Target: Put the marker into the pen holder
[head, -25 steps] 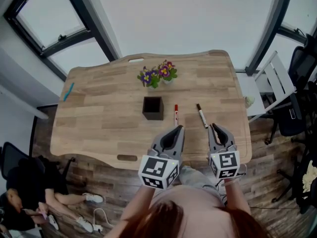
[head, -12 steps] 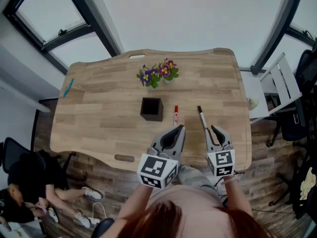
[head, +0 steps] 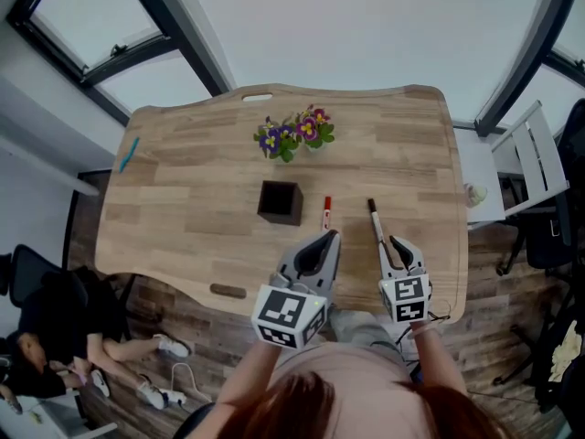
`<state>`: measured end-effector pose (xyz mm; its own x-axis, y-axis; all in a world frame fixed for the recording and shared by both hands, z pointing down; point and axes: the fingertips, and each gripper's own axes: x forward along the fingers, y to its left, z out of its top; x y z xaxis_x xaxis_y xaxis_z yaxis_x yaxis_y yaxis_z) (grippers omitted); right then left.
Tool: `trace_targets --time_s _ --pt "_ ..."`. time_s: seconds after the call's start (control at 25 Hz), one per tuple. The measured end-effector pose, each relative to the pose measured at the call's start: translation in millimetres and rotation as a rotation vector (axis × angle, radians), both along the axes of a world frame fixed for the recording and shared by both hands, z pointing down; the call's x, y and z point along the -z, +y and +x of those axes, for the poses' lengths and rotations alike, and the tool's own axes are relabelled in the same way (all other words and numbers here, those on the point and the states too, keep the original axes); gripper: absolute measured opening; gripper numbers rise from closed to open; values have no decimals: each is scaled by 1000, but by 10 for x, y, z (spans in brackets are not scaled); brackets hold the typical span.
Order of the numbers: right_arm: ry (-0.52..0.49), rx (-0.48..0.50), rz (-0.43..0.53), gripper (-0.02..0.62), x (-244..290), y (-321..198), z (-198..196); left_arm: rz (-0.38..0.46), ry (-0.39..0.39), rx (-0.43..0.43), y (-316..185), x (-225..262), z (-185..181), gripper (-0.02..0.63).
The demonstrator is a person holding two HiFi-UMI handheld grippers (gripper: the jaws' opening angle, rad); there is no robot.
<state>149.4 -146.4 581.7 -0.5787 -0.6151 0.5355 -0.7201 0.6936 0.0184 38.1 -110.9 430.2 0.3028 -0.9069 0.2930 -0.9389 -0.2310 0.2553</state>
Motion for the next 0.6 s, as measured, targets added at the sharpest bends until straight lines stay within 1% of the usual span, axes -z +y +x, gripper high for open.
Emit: trace_targets --time_s 0.36,0.6 --pt "34 47 -91 60 -399 -26 -40 -28 -2 32 -152 -121 31 2" --pt "53 65 -151 65 -644 -3 -79 -44 -10 49 -166 -166 25 2"
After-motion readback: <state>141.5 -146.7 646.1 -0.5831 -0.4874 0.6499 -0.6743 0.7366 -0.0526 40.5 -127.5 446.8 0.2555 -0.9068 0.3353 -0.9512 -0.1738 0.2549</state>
